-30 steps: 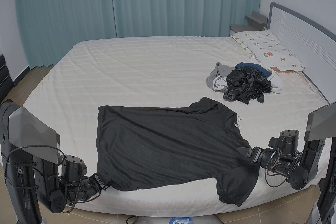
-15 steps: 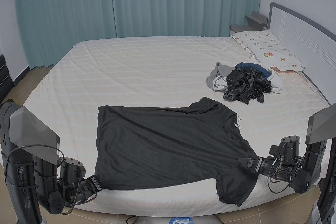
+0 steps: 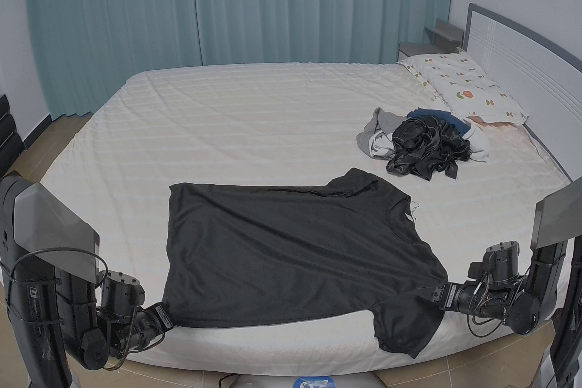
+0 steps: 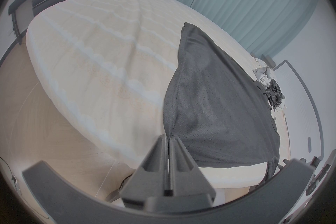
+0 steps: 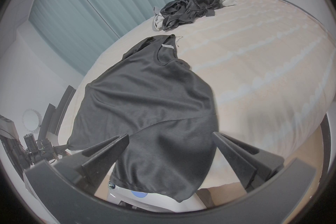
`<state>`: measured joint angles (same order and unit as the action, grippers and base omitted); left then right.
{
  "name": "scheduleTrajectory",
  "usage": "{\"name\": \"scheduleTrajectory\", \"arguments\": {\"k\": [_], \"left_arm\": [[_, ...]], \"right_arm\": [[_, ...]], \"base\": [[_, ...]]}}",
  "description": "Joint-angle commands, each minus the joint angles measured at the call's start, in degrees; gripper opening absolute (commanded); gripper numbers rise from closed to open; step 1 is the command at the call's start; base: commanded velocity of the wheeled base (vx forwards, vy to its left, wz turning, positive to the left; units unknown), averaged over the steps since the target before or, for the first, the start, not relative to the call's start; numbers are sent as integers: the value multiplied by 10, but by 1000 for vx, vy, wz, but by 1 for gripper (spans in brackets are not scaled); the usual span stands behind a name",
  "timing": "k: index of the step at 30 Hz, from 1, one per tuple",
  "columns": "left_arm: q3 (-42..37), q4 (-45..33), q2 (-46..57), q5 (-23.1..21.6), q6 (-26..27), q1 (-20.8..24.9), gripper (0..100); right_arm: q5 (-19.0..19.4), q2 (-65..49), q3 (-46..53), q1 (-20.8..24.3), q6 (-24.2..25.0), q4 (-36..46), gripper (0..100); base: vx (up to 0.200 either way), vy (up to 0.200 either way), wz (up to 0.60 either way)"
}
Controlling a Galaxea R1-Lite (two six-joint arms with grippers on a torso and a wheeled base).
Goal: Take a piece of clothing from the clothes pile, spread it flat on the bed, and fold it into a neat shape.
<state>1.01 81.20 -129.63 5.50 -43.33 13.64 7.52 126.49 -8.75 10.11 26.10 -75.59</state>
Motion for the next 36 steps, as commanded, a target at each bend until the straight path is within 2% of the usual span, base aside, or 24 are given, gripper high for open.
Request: {"name": "scheduleTrajectory", "arguments": {"k": [1,4,5,14,15,17,18,28,36], "left_arm": [[-9,1,-4,0,1,-3,0],[-8,2,-6,-3,1,-5,0],[-8,2,-6,-4,1,-5,0],[-8,4,-3,-6,1,-13,0],[-8,4,1,-5,2,-17,0],[-8,3,2,-5,2,-18,0],[-8,3,3,-5,15,-25,0],[-8,-26,34,-3,69,-70,0],[-8,-77,48,-3,97,-73,0]], "right_arm": [[7,23,-4,-1,1,-5,100],[8,35,-5,0,1,-7,100],[8,38,-5,0,1,-7,0],[7,47,0,-2,-9,-1,0],[6,43,9,-3,-31,6,0],[4,42,10,-3,-35,10,0],[0,34,15,-4,-49,22,0],[2,-53,15,0,-64,125,0],[7,-40,20,2,-83,130,0]], "base": [[0,0,0],[0,0,0],[0,0,0],[0,0,0],[0,0,0],[0,0,0],[0,0,0],[0,0,0],[0,0,0]]}}
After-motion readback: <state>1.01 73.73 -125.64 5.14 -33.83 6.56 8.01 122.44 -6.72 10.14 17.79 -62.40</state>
